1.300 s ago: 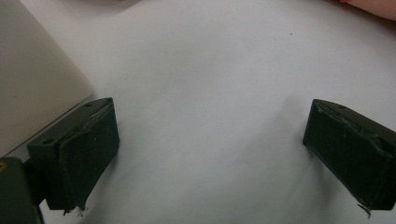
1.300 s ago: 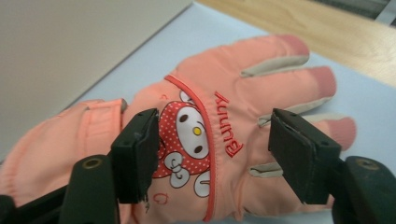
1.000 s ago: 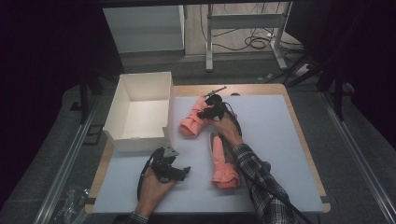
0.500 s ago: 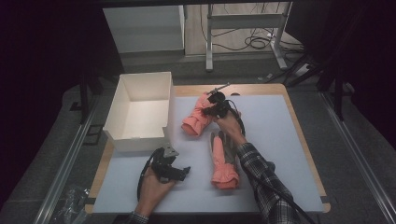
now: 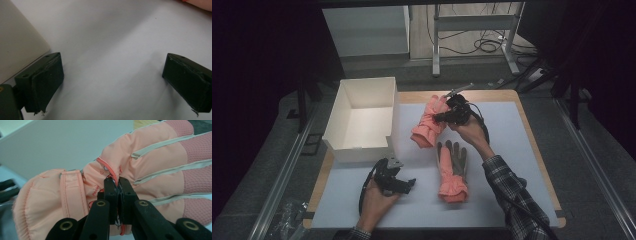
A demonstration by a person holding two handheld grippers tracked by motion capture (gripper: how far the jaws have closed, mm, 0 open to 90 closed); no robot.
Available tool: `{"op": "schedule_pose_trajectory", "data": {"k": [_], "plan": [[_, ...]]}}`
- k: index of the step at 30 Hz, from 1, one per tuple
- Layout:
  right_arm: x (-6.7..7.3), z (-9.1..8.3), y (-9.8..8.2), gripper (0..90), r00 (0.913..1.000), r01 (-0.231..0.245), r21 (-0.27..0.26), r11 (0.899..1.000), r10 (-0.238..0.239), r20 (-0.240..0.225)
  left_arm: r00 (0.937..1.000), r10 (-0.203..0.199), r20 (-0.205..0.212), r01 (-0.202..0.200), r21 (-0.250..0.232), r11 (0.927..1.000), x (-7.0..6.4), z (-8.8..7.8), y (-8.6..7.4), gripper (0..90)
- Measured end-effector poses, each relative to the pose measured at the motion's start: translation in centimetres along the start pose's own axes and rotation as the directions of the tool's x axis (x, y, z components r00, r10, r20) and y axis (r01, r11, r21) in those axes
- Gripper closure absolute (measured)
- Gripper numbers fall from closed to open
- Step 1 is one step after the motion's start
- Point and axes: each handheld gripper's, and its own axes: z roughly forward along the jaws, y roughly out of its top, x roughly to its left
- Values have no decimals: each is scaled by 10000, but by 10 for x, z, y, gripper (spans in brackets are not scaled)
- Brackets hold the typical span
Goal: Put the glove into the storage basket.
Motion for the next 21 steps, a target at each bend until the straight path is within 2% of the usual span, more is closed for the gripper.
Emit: {"op": "schedule_pose_trajectory", "data": {"k": [7,14,17,21], "plan": [[13,-37,-14,859,9960,546,-66,9985,-549,-712,10000,32,-7,-32,4,10000,0,0,0,35],[29,-78,-37,859,9840,1047,-100,9945,-1050,-1441,10000,25,-24,-25,-9,10000,0,0,0,35],[38,-90,-49,856,9749,1433,64,9897,-1400,-1733,10000,76,-17,-76,27,10000,0,0,0,35],[51,-99,-67,854,9570,2238,450,9736,-2108,-1993,10000,17,0,-17,7,10000,0,0,0,36]]}}
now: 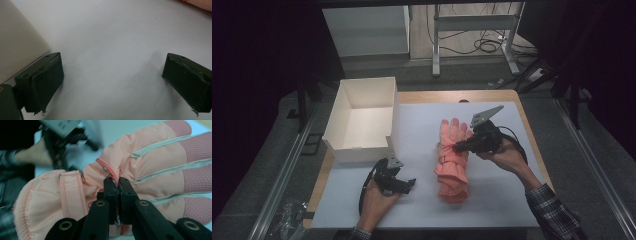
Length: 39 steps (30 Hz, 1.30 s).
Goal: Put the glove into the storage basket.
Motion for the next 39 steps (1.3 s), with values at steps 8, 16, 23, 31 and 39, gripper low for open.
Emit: {"op": "schedule_pose_trajectory", "data": {"k": [8,16,23,31,39], "plan": [[8,22,-20,853,9972,646,801,9947,-613,-423,10000,8,-2,-8,-4,10000,0,0,0,35],[7,51,-42,830,9987,364,1129,9929,-403,320,10000,43,-2,-43,19,10000,0,0,0,35],[8,45,-48,640,9979,-205,750,9970,158,634,10000,27,0,-27,6,10000,0,0,0,35],[10,14,-44,545,9928,-313,-324,9990,348,1149,10000,17,-13,-17,-6,10000,0,0,0,36],[6,-2,-69,498,9755,-714,-507,9962,803,2049,10000,49,-10,-49,25,10000,0,0,0,35]]}}
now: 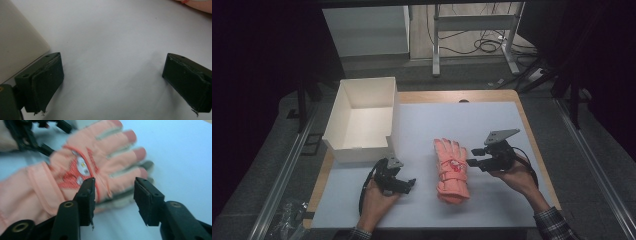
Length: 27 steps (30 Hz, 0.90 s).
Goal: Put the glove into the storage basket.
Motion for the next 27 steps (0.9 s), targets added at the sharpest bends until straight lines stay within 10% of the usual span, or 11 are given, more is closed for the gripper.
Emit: {"op": "schedule_pose_trajectory", "data": {"k": [17,27], "plan": [[17,8,-58,426,9949,-825,23,9966,823,584,10000,-31,10,31,-1,10000,0,0,0,36],[31,7,-78,772,9956,-925,-51,9957,925,-125,10000,-29,8,29,-2,10000,0,0,0,36]]}}
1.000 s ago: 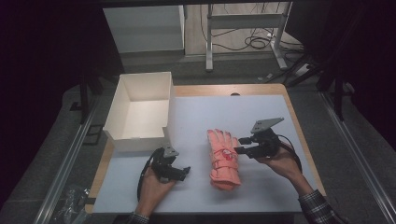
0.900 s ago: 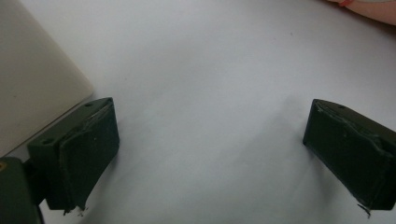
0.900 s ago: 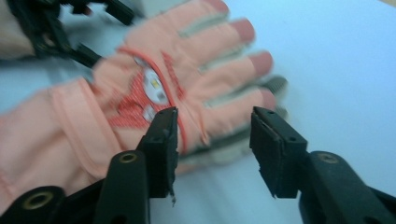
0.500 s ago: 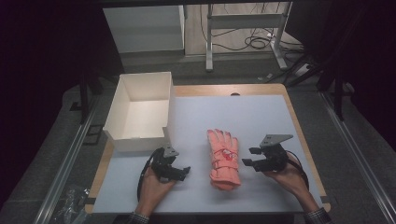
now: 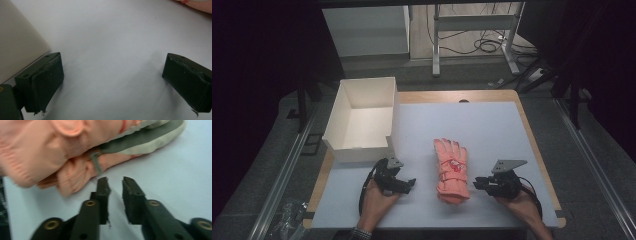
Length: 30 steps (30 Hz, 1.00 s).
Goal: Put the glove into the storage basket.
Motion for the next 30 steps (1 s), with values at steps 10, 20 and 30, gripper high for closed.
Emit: {"op": "schedule_pose_trajectory", "data": {"k": [10,20,30], "plan": [[21,12,-3,855,9969,380,112,9992,-371,-690,10000,1,-1,-1,-5,10000,0,0,0,36],[26,31,3,853,9956,227,94,9997,-218,-911,10000,-1,-2,1,-6,10000,0,0,0,36],[32,47,14,854,9969,79,8,10000,-78,-785,10000,15,4,-15,-14,10000,0,0,0,36]]}}
